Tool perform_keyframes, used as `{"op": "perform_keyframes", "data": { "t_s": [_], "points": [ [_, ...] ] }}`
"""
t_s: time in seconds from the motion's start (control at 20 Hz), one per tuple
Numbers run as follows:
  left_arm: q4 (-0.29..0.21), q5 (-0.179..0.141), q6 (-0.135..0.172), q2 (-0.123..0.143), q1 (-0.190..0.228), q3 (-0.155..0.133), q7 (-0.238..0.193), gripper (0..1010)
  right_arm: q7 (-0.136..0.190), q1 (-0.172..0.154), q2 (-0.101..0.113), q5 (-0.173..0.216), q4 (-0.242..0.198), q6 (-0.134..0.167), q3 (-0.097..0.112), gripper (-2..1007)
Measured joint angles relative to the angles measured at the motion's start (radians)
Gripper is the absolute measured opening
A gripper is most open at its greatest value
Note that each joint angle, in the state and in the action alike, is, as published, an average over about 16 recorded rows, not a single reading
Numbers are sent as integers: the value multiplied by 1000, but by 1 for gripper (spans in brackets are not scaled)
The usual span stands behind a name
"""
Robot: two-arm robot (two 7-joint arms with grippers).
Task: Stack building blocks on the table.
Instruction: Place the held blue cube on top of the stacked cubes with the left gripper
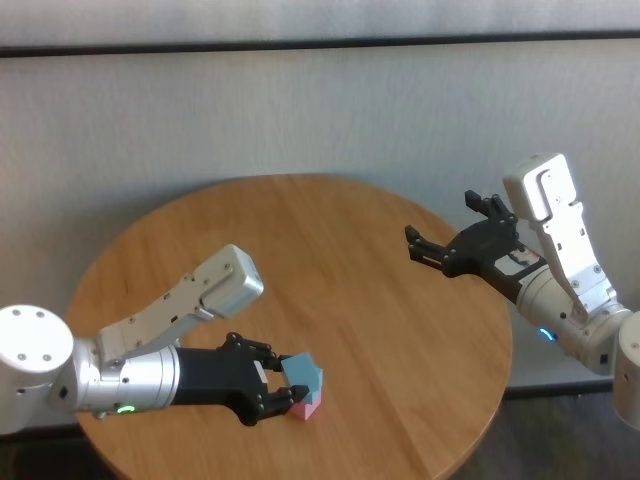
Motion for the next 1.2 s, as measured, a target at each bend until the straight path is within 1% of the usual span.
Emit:
{"op": "perform_keyframes", "data": {
  "t_s": [0.25, 0.5, 0.9, 1.2],
  "points": [
    [28, 9, 8, -13, -33, 31, -5, 393, 0, 0, 0, 0, 0, 0, 0, 1005],
    [58, 6, 12, -25, -55, 51, -5, 393, 0, 0, 0, 0, 0, 0, 0, 1005],
    [100, -11, 8, -42, -79, 73, -3, 393, 0, 0, 0, 0, 0, 0, 0, 1005],
    [123, -24, 3, -49, -91, 84, -1, 394, 0, 0, 0, 0, 0, 0, 0, 1005]
  ]
}}
